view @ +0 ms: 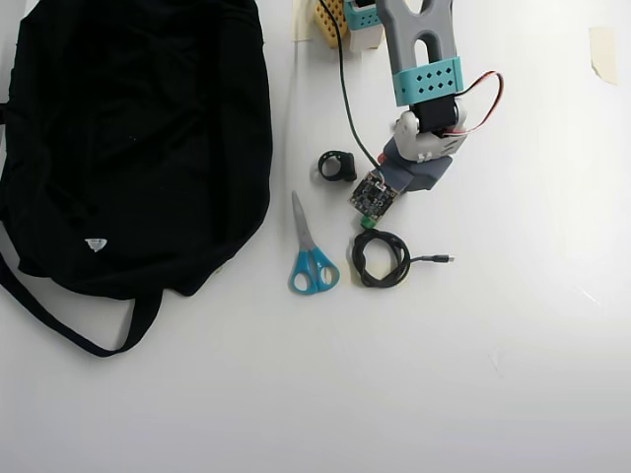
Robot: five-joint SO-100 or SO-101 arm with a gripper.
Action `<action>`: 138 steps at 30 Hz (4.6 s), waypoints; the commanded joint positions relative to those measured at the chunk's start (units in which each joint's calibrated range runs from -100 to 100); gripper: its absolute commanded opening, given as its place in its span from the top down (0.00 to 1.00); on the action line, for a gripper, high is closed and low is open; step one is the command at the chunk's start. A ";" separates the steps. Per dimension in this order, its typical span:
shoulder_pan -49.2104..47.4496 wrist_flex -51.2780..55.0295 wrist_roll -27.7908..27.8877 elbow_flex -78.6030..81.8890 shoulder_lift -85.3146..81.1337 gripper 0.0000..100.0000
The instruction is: Put the green marker into the black bag
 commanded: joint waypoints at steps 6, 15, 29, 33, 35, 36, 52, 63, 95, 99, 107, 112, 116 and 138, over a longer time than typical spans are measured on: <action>-0.56 0.65 -0.36 -0.61 -1.04 0.98; 0.12 17.36 -0.10 -10.13 -1.04 0.98; -0.41 18.91 -0.36 -13.63 -1.04 0.98; -0.56 18.91 0.16 -13.72 -1.13 0.98; -0.48 18.91 0.27 -13.72 -1.79 0.98; -0.56 18.91 0.84 -13.72 -2.62 0.98; 2.06 26.75 13.17 -13.36 -13.57 0.98; 12.08 34.07 20.67 -13.45 -24.53 0.98; 69.38 19.08 21.45 -22.44 -11.33 0.98; 72.89 18.82 21.35 -36.37 1.20 0.98; 72.22 19.00 19.25 -34.12 7.01 0.97; 72.22 19.00 19.25 -31.96 6.76 0.77; 69.90 19.60 19.20 -33.49 5.51 0.78; 8.64 38.20 16.00 -27.65 -30.92 0.98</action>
